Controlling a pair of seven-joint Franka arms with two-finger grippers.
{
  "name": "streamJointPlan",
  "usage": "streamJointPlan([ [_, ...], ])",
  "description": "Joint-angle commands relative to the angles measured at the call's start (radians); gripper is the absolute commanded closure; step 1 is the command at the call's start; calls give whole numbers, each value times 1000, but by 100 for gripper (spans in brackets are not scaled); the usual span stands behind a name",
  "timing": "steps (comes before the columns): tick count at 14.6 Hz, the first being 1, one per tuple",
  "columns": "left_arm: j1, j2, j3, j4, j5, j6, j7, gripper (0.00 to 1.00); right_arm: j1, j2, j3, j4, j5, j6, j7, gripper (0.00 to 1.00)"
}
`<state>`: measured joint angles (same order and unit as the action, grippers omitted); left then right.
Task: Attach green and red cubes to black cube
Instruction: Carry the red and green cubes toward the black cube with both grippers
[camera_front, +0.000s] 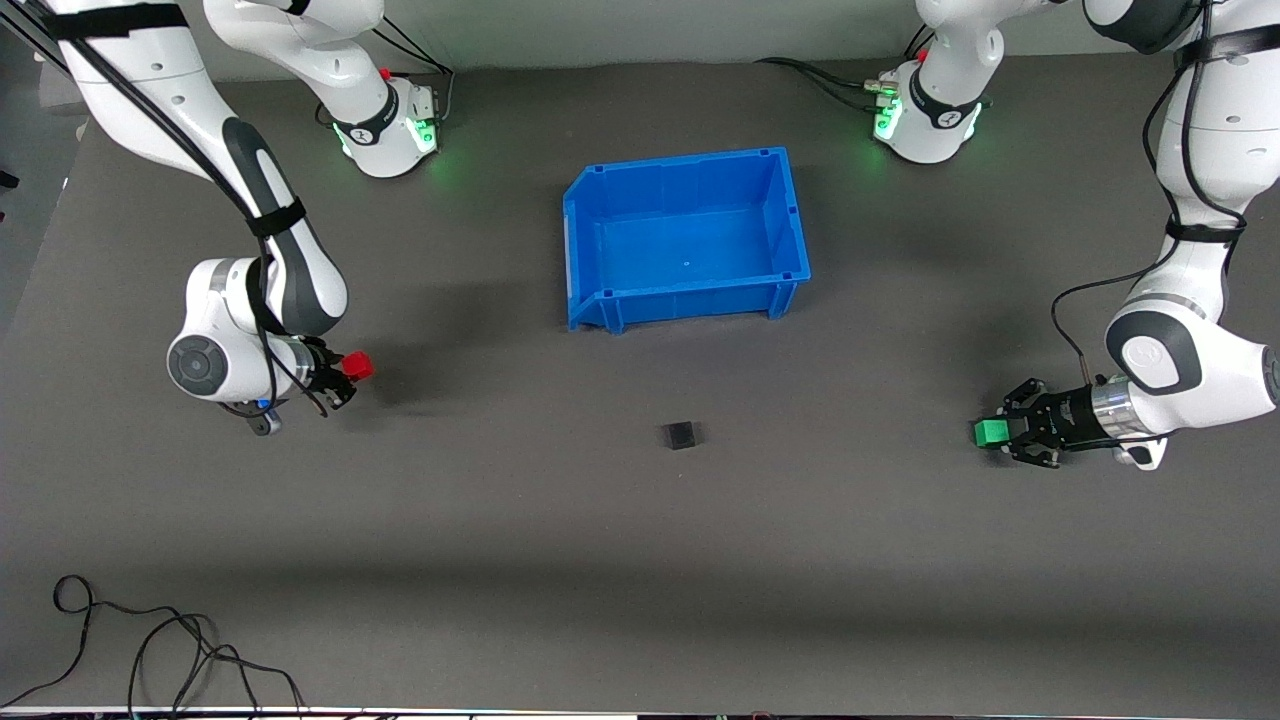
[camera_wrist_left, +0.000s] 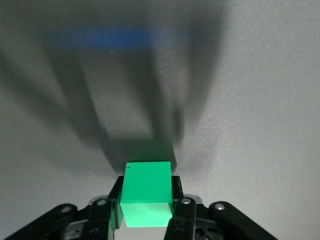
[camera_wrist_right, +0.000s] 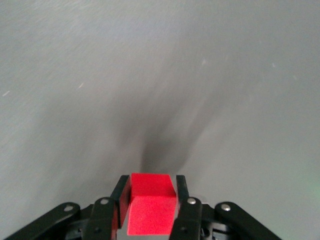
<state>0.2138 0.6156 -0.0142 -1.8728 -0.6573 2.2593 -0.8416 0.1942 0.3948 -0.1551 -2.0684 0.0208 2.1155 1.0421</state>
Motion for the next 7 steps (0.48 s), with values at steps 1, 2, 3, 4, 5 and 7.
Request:
streamJointPlan([
  [1,-11,-28,4,23,-15,-21,-11,79,82,25,-1,121,-2,-95,137,70],
  [2,-17,-30,2,50,-15,-47,-40,78,105,42,-1,166,2,-106,182,70],
  [3,-33,-30,2,84,-15,-79,-83,79,131,61,-1,206,16,-106,212,70],
  [4,-53,-30,3,107,-15,-98,-120,79,145,71,-1,238,46,-106,229,70],
  [5,-77,-30,2,119,-15,-102,-146,79,152,90,-1,276,101,-106,240,70],
  [7,-146,-36,2,129,-19,-89,-172,79,206,143,0,365,229,-106,304,70],
])
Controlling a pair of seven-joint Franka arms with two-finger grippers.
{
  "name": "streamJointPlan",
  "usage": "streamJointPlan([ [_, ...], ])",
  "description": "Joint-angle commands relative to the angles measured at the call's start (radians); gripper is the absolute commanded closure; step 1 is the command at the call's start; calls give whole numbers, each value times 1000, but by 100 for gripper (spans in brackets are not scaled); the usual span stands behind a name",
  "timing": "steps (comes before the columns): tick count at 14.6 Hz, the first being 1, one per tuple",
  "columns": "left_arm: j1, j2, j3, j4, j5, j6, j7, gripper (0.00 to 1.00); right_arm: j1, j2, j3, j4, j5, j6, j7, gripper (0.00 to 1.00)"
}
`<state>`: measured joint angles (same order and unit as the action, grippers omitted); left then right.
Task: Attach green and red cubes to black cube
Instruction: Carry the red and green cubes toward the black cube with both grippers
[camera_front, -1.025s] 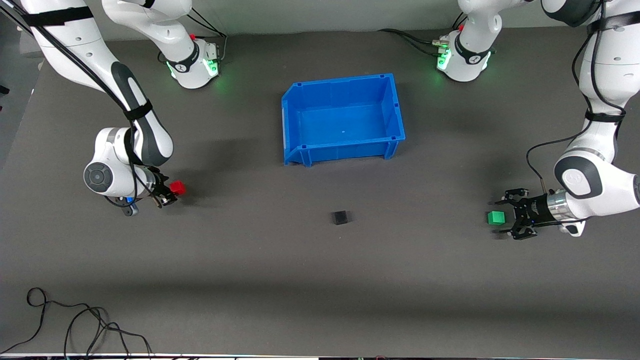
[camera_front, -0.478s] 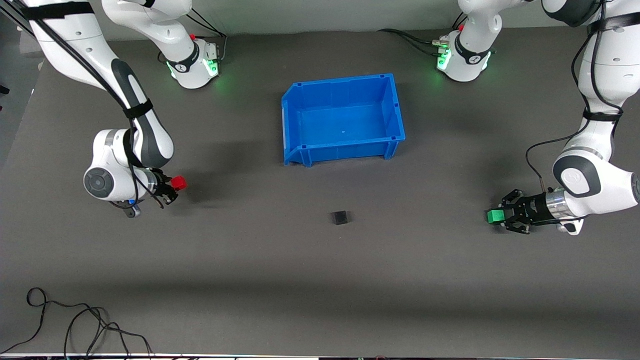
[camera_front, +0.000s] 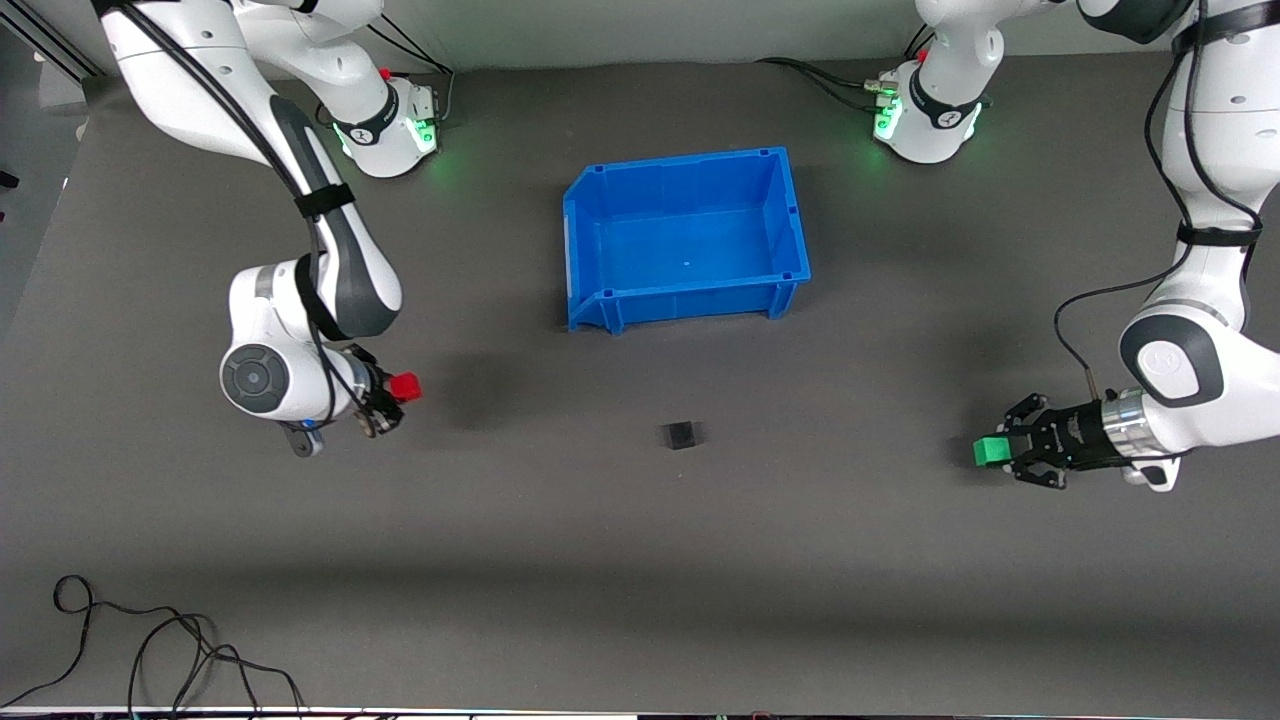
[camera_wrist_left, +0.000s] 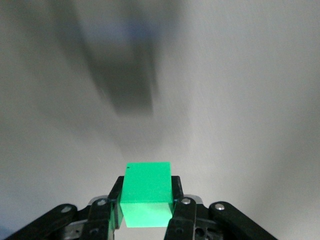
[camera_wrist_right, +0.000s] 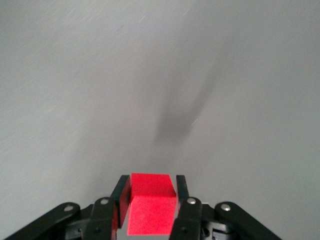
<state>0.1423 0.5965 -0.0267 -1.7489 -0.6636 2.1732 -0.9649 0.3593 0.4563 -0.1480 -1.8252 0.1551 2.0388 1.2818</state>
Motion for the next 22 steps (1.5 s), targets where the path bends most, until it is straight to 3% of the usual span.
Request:
streamJointPlan([
  [1,-104,-18,13,6,-24,3,-52,80,85,120,-8,174,118,-29,129,70],
  [5,-239,-15,14,6,-120,69,-60,81,158,335,8,473,132,-29,442,70],
  [9,-400,8,14,5,-146,236,-249,82,162,531,100,743,169,12,618,71],
  [11,-463,19,14,6,-148,304,-325,82,174,568,145,759,161,56,665,71],
  [18,-645,100,14,8,-148,479,-552,82,254,605,142,756,147,113,695,73],
  [22,-696,123,14,11,-148,525,-620,81,259,604,145,751,103,101,697,73],
])
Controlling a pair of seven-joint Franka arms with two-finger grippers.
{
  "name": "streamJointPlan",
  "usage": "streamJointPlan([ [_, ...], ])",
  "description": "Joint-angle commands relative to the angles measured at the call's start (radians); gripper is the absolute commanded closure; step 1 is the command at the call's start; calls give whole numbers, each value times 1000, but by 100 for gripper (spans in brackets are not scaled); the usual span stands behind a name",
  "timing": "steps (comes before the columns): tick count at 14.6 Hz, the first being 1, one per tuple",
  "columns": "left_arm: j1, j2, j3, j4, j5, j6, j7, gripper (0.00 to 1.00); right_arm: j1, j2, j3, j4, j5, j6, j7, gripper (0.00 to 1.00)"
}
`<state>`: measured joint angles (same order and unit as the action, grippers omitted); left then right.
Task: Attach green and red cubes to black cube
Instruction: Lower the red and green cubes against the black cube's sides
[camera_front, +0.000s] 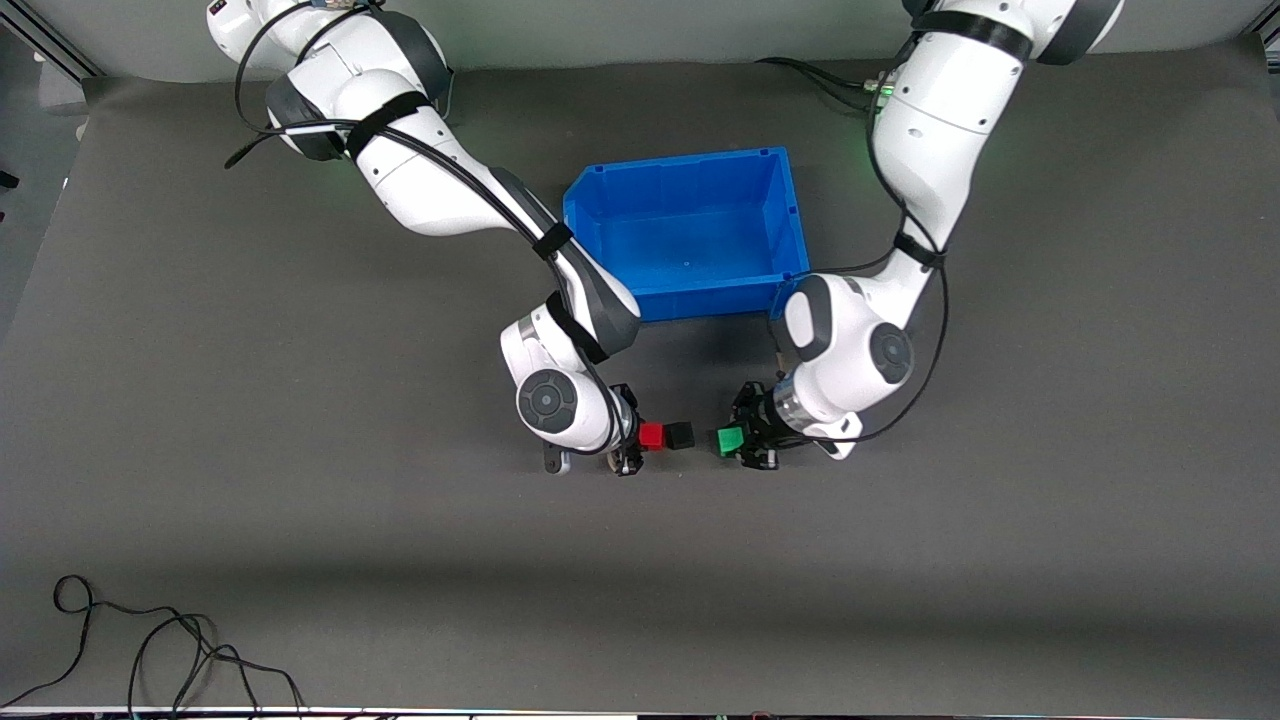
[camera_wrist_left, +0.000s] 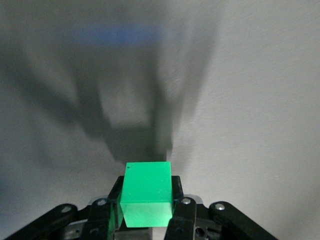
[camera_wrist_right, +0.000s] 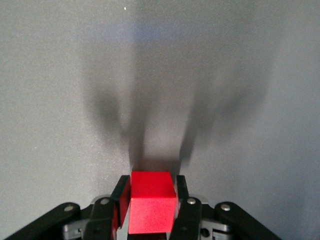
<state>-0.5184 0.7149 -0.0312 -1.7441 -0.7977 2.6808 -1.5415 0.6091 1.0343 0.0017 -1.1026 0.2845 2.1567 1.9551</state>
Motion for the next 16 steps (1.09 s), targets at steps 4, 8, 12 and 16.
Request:
streamJointPlan([
  [4,-74,21,19,18,-14,41,-84,80,9,27,-3,32,-24,-14,24,72],
  [8,-86,41,19,47,-12,42,-111,80,9,29,-3,32,-24,-11,25,72],
  [12,-98,57,19,81,-12,41,-112,77,9,29,-3,30,-24,-9,24,32],
  [16,-94,55,20,86,-1,37,-100,0,9,23,-3,30,-24,-17,24,11],
])
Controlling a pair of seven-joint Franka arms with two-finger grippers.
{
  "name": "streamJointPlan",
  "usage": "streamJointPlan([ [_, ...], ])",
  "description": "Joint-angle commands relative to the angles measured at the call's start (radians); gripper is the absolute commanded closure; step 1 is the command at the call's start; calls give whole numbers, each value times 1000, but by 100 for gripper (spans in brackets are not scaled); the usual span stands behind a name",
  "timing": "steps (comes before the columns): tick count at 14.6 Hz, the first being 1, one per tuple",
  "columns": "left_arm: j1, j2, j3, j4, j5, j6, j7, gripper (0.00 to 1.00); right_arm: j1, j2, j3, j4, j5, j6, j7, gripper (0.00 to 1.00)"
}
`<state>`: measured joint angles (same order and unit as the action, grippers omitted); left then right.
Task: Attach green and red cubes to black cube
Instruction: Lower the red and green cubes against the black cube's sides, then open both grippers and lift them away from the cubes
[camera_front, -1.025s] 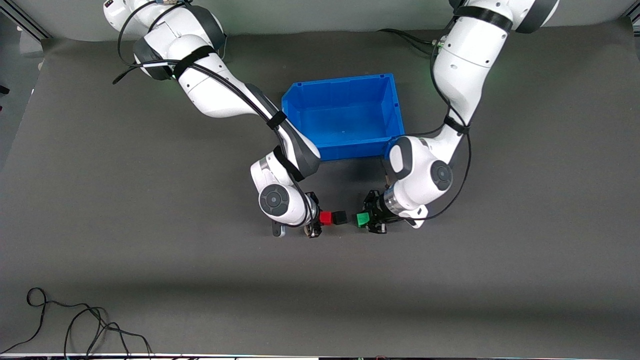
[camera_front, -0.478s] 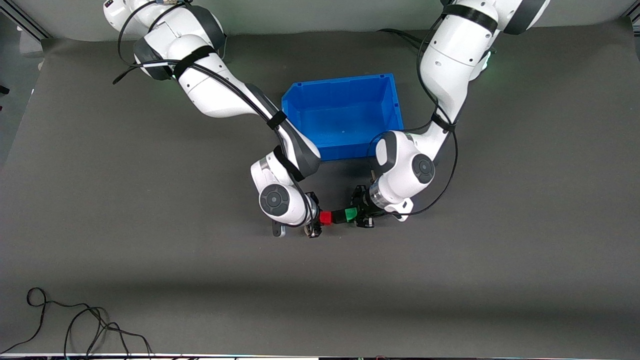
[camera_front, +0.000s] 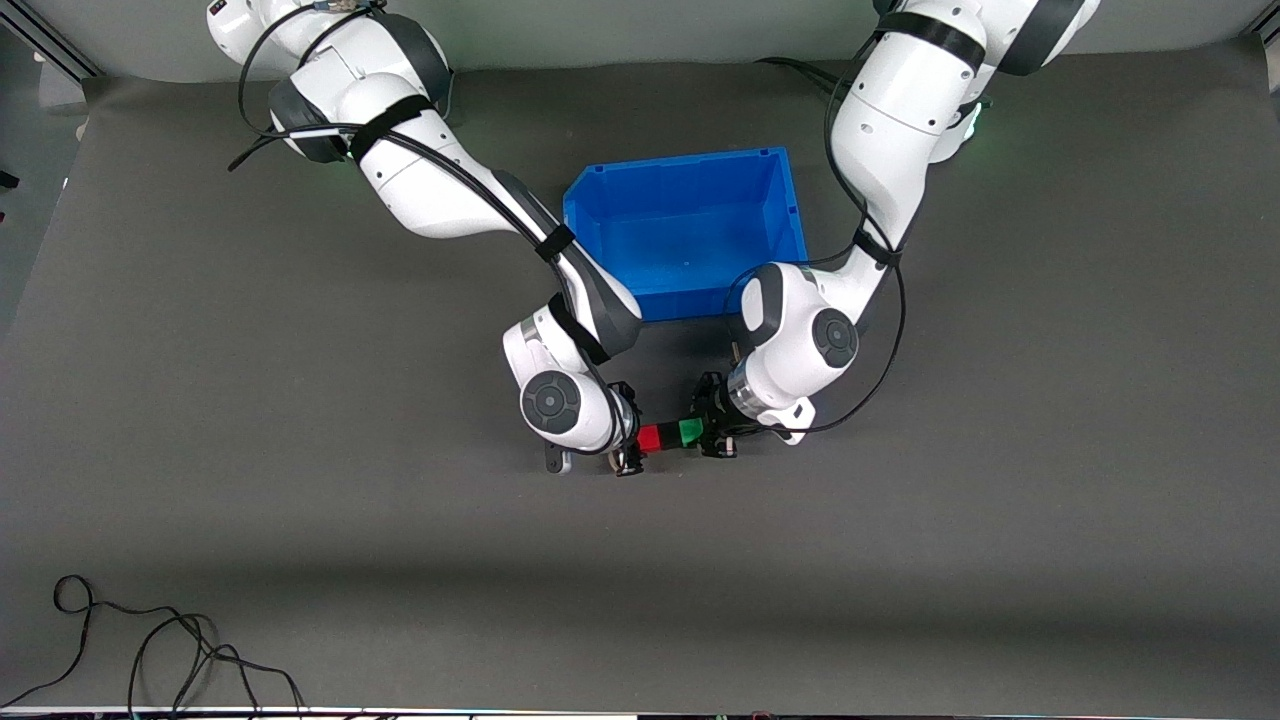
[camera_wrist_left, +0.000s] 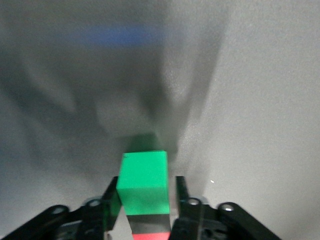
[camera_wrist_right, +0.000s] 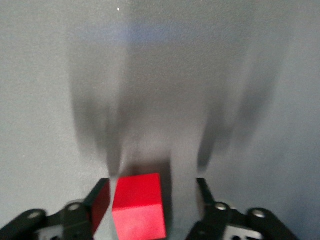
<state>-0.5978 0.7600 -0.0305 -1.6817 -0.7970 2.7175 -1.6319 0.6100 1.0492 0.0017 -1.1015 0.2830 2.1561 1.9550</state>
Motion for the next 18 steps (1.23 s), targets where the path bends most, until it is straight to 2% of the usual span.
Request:
streamJointPlan([
  [1,-5,4,24,22,2,-15,-6,0,7,-1,-3,29,-33,-18,24,2],
  [3,50,-20,29,13,15,-48,16,0,-6,-26,-14,26,-48,-18,-13,0],
  [6,186,-86,29,16,74,-238,130,0,-30,-99,-31,8,-96,-22,-142,0],
  [8,280,-135,29,14,99,-350,237,0,-71,-214,-34,-91,-99,-71,-239,0],
  [9,323,-163,29,14,123,-423,297,0,-88,-266,-43,-133,-99,-106,-352,0],
  [11,410,-217,29,14,235,-574,383,0,-110,-368,-66,-207,-97,-166,-513,0],
  [13,481,-284,29,17,373,-718,493,0,-113,-460,-83,-292,-99,-177,-550,0],
  [18,624,-428,29,46,484,-956,906,0,-111,-696,-164,-539,-99,-182,-827,0],
])
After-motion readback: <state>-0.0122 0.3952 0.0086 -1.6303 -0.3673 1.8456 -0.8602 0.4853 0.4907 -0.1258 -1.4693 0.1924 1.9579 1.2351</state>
